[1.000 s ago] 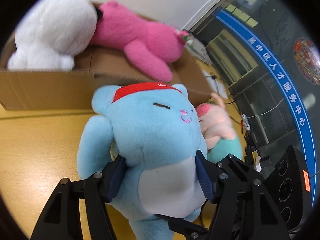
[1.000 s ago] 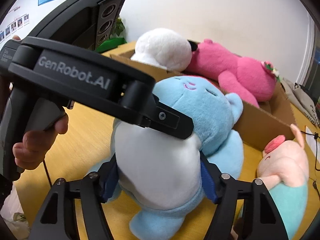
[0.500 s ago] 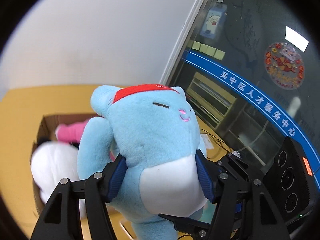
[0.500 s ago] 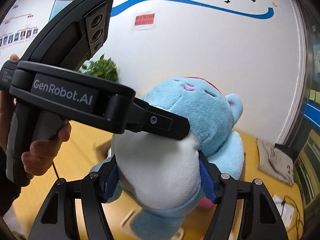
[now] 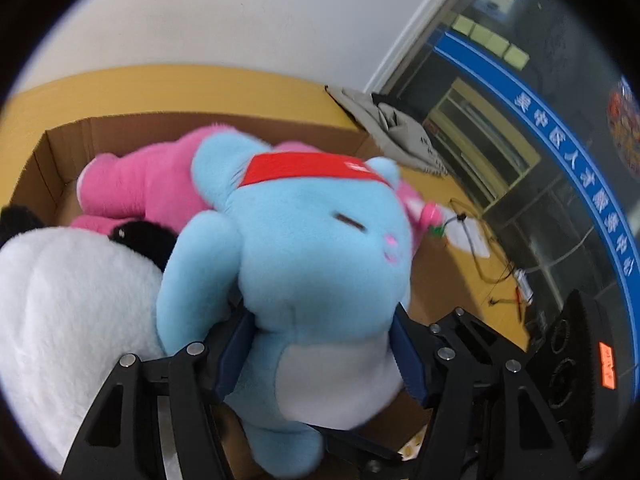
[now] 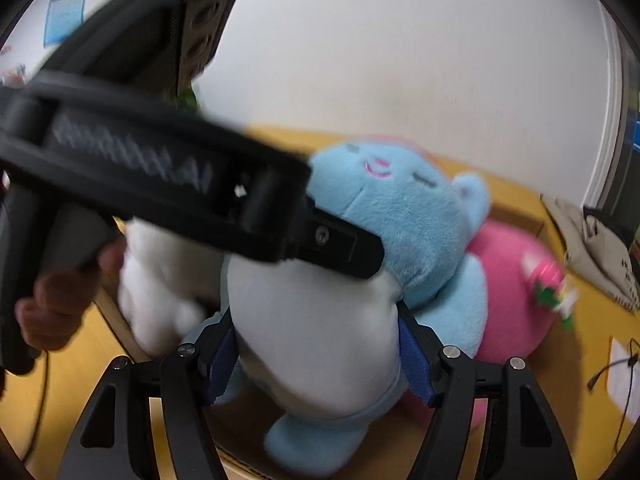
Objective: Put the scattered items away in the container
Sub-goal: 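Carry the blue cat into the box beside the panda and release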
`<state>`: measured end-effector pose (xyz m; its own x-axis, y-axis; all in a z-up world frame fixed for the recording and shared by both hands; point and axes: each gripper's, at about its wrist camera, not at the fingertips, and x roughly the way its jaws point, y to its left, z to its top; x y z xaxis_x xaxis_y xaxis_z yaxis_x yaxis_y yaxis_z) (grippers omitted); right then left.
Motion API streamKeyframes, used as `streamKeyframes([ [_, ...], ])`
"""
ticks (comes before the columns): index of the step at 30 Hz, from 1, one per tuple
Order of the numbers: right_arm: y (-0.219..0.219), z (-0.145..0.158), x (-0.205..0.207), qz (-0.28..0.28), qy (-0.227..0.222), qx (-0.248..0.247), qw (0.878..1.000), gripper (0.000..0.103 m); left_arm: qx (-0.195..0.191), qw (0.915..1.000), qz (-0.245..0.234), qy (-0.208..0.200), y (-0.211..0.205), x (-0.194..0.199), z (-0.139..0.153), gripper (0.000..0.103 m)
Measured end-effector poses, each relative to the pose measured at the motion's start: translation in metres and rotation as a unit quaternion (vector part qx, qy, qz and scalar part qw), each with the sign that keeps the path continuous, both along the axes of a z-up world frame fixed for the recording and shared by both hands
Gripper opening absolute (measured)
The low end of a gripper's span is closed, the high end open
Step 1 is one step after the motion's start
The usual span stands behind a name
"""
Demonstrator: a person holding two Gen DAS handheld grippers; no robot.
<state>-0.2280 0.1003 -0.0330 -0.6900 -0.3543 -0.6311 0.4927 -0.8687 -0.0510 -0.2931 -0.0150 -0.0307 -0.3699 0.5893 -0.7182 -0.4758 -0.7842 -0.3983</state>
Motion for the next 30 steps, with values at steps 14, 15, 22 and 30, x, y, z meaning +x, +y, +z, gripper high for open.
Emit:
streamKeyframes([
  [14,0.010,-0.015,0.019,0.012,-0.111,-0.007,0.994,0.075,0.001,0.9987,0.041,-0.029,-0.009,0.036,-0.019,0.063],
  [15,0.012,-0.015,0.022,0.017,-0.117,-0.005,0.993,0.075,0.001,0.9986,0.043,-0.032,-0.009,0.039,-0.019,0.063],
  [22,0.016,-0.015,0.040,0.019,-0.131,0.024,0.991,0.094,-0.008,0.9981,0.059,-0.013,-0.004,0.060,-0.011,0.070],
  [30,0.040,0.041,0.097,-0.031,-0.067,-0.010,0.997,0.103,-0.048,0.9883,0.113,0.090,-0.017,0.099,0.050,0.073],
])
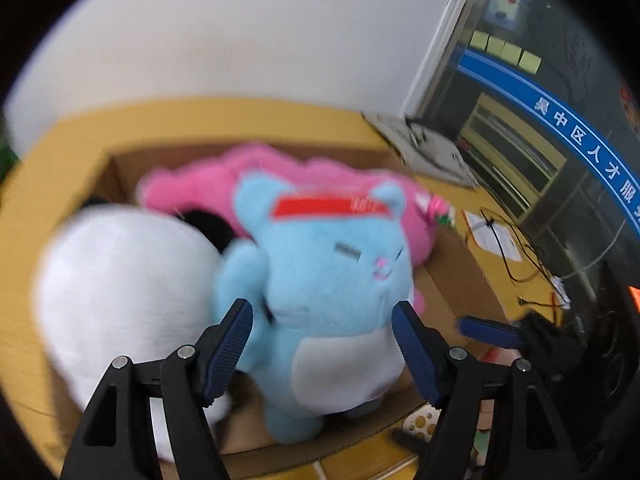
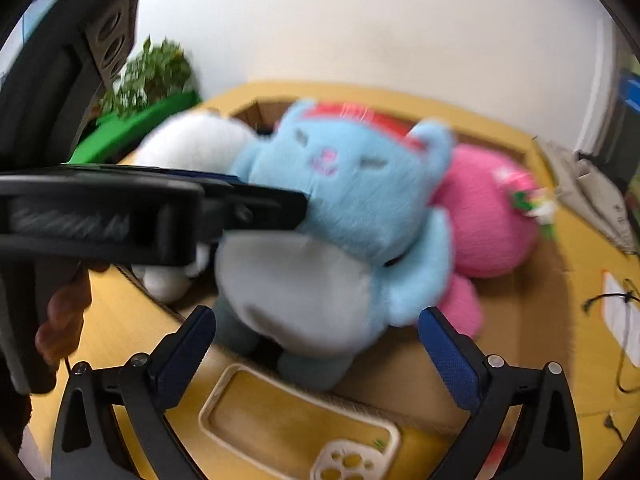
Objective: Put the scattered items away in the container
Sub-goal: 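Carry the blue cat into the box beside the panda and release, then move both grippers to the pink-and-teal pig plush and grasp it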
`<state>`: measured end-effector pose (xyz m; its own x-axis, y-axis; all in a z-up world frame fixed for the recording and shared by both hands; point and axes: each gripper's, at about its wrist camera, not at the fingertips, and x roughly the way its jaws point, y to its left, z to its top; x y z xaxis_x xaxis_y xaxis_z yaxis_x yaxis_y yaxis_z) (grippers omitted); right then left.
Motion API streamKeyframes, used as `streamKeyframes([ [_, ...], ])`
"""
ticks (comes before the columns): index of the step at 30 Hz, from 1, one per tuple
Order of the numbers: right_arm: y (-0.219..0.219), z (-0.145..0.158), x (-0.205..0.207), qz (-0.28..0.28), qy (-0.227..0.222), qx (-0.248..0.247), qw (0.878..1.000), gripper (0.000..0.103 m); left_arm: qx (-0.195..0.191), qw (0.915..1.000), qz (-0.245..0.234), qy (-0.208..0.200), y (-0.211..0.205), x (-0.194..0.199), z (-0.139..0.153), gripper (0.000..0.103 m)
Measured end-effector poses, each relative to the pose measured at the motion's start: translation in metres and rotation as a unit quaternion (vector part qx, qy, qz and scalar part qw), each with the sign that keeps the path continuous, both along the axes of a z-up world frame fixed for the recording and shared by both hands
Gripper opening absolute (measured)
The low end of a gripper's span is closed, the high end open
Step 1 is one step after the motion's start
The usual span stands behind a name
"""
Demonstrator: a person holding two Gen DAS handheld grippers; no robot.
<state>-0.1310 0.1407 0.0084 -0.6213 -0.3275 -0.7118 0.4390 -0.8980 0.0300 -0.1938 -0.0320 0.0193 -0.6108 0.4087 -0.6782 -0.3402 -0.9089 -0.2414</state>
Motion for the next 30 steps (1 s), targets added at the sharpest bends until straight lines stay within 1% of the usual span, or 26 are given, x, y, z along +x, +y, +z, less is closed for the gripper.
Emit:
streamKeyframes([
  [1,0.004,0.009,0.006,-0.017,0.012,-0.004,1.000,0.103,-0.004,0.9997,0.013,0.020,-0.004,0.010,0.012,0.080],
  [3,0.001,0.021,0.013,-0.057,0.033,-0.015,0.998,0.103,-0.018,0.9973,0.042,0.057,-0.008,0.030,0.030,0.081],
  [4,0.003,0.028,-0.009,-0.071,0.039,-0.018,0.997,0.103,-0.027,0.9955,0.057,0.070,-0.009,0.039,0.036,0.081],
  [5,0.005,0.035,-0.018,-0.085,0.047,-0.017,0.995,0.103,-0.031,0.9947,0.067,0.072,-0.009,0.045,0.038,0.081],
  [7,0.017,0.048,-0.015,-0.104,0.069,-0.004,0.992,0.103,-0.026,0.9943,0.080,0.066,-0.011,0.059,0.040,0.081],
  [8,0.025,0.052,-0.004,-0.108,0.078,0.002,0.991,0.103,-0.018,0.9945,0.082,0.063,-0.012,0.066,0.040,0.081],
  [9,0.027,0.055,0.004,-0.109,0.084,0.008,0.990,0.103,-0.011,0.9946,0.083,0.061,-0.013,0.071,0.039,0.081],
  [10,0.022,0.054,0.003,-0.110,0.086,0.011,0.990,0.103,-0.006,0.9947,0.084,0.059,-0.013,0.077,0.039,0.081],
  [16,0.026,0.049,0.014,-0.108,0.080,0.011,0.991,0.103,-0.013,0.9949,0.082,0.057,-0.010,0.099,0.038,0.081],
  [20,0.023,0.051,0.023,-0.107,0.081,0.009,0.991,0.103,-0.006,0.9952,0.083,0.053,-0.013,0.108,0.035,0.081],
  [30,0.022,0.054,0.031,-0.112,0.083,0.014,0.990,0.103,-0.002,0.9957,0.074,0.055,-0.012,0.119,0.036,0.081],
])
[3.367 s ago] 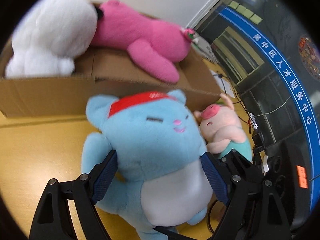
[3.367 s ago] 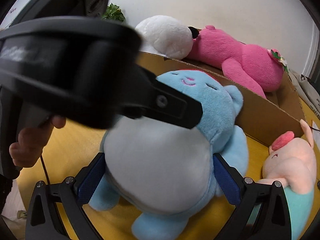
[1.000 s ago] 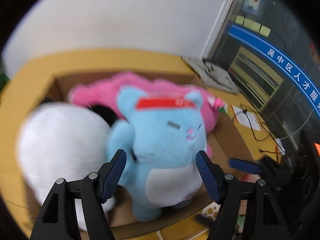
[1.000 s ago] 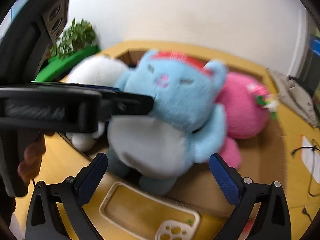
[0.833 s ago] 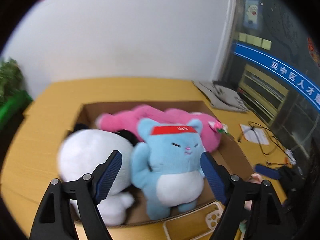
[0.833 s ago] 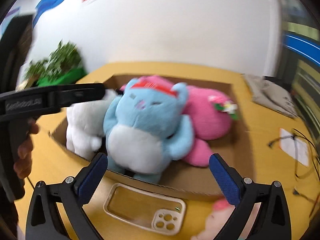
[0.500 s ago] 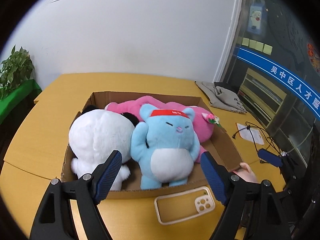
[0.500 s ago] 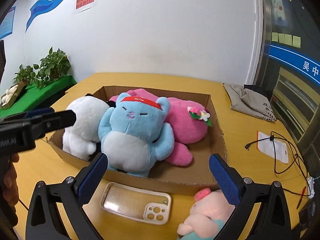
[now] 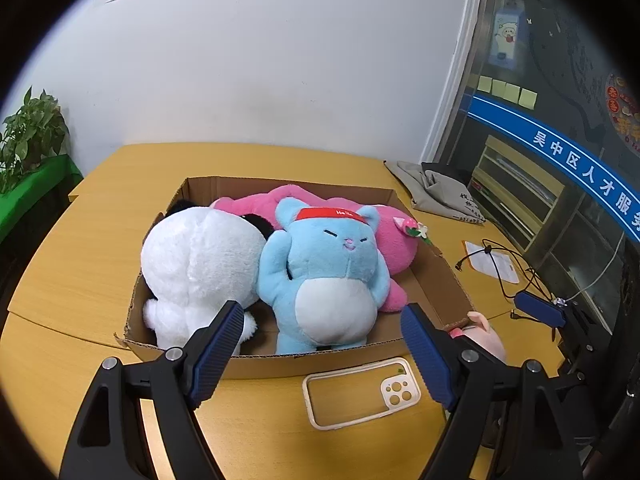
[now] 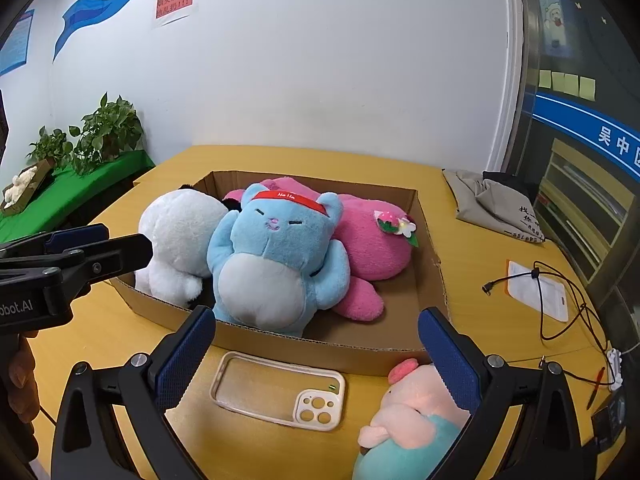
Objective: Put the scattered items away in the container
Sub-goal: 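Move both grippers to the pink-and-teal pig plush and grasp it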
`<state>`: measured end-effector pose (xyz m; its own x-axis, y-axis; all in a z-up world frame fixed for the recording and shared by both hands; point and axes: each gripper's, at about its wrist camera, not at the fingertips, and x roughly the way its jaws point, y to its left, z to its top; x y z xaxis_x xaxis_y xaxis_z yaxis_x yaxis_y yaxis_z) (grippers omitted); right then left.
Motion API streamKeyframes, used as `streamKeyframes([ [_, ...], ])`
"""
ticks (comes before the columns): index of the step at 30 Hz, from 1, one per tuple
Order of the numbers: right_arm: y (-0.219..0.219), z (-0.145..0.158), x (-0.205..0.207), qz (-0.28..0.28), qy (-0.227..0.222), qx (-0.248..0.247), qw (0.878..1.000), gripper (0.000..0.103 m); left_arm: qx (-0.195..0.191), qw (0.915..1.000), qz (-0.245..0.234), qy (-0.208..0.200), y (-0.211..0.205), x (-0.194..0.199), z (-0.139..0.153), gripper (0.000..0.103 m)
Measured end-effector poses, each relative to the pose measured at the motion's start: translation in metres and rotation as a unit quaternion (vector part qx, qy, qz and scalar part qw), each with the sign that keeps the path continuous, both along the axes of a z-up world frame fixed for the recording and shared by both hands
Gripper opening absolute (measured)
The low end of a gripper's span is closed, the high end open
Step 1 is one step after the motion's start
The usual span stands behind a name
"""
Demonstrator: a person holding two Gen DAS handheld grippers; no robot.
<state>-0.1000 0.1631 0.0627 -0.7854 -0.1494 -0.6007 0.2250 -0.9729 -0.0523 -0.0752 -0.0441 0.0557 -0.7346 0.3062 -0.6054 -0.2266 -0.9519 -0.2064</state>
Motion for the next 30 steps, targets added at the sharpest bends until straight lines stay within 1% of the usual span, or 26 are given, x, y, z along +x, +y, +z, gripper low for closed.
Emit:
streamKeyframes([
  [5,0.001,0.000,0.000,-0.001,-0.005,-0.007,1.000,0.103,0.002,1.0000,-0.001,-0.002,0.000,0.000,-0.002,0.081],
  [11,0.001,0.001,0.001,0.000,-0.004,-0.004,1.000,0.103,0.002,1.0000,-0.009,-0.001,0.005,-0.001,-0.002,0.081],
  [19,0.001,-0.006,-0.003,-0.001,-0.013,-0.003,1.000,0.103,0.004,0.9999,-0.009,-0.007,0.007,-0.005,-0.007,0.081],
  [26,0.001,-0.007,-0.003,0.002,-0.012,-0.004,1.000,0.103,0.005,0.9999,-0.013,-0.009,0.011,-0.006,-0.008,0.081],
  [30,0.014,-0.005,0.000,-0.008,-0.007,-0.014,1.000,0.103,0.007,0.9997,-0.020,-0.016,0.017,-0.009,-0.011,0.081],
])
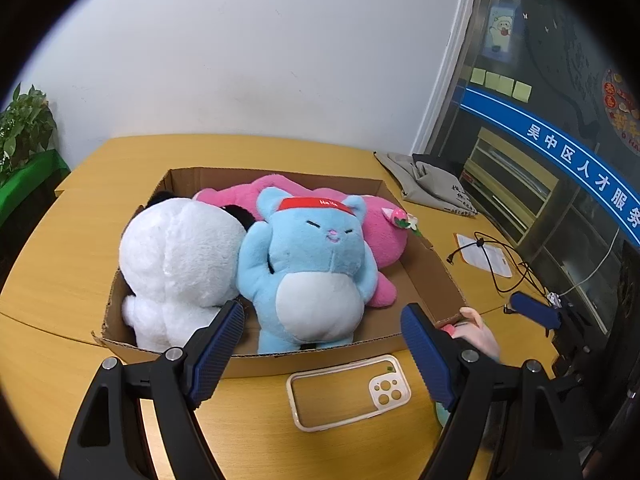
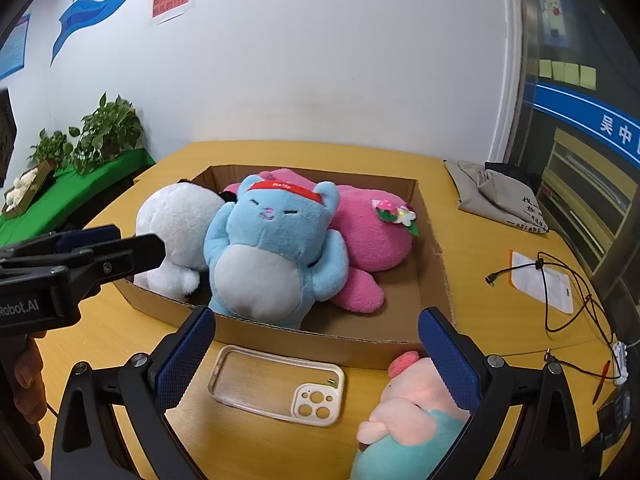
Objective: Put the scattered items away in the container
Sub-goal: 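Move both grippers to the pink-and-teal pig plush and grasp it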
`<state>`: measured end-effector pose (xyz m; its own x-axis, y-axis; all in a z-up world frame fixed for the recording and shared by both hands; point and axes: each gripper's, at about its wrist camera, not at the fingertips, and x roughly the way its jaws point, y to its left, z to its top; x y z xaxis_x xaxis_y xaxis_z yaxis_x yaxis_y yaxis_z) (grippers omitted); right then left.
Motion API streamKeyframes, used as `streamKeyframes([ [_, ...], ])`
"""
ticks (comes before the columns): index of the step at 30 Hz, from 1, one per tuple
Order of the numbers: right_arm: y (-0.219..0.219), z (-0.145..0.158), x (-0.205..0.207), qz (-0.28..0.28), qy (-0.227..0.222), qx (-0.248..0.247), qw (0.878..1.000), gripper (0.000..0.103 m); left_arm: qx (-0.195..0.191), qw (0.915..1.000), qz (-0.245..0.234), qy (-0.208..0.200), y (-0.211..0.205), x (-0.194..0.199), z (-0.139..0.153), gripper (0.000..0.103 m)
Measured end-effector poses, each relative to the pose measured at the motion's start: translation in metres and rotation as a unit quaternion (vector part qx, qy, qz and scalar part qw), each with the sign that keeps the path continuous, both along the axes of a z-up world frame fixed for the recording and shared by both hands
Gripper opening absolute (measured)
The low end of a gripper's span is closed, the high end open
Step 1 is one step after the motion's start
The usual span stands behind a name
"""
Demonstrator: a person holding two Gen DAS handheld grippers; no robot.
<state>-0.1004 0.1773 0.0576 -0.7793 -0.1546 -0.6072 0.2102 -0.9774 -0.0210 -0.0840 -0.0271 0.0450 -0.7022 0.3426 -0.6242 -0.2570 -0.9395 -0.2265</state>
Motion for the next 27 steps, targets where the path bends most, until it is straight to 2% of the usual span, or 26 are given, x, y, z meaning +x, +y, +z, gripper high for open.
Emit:
streamKeyframes([
  [5,0.060,-0.003,0.005,-0.071,0.006,-0.034,0.997,0.103,0.008,0.9997,-0.021,-0.012,0.014,-0.004,-0.007,0.081],
  [10,0.130,-0.042,0.007,-0.147,-0.054,-0.059,0.986,0.103,0.013,0.9982,-0.050,-0.028,0.037,-0.010,-0.018,0.081],
  [13,0.148,-0.071,0.009,-0.151,-0.101,-0.081,0.980,0.103,0.011,0.9968,-0.068,-0.041,0.052,-0.014,-0.027,0.081],
  [15,0.151,-0.090,0.011,-0.140,-0.126,-0.093,0.978,0.103,0.010,0.9958,-0.078,-0.047,0.062,-0.015,-0.032,0.081],
  [18,0.154,-0.104,0.012,-0.105,-0.150,-0.166,0.969,0.103,0.008,0.9935,-0.097,-0.059,0.077,-0.016,-0.040,0.081],
  [19,0.152,-0.106,0.011,-0.090,-0.154,-0.174,0.968,0.103,0.004,0.9927,-0.103,-0.062,0.082,-0.016,-0.042,0.081],
  [22,0.132,-0.105,0.015,-0.036,-0.147,-0.162,0.975,0.096,0.003,0.9901,-0.119,-0.073,0.094,-0.016,-0.047,0.081],
  [25,0.109,-0.112,0.021,0.037,-0.163,-0.180,0.969,0.089,0.014,0.9845,-0.146,-0.096,0.106,-0.018,-0.057,0.081],
  [27,0.092,-0.121,0.029,0.072,-0.170,-0.176,0.967,0.089,0.017,0.9785,-0.170,-0.114,0.116,-0.020,-0.068,0.081],
])
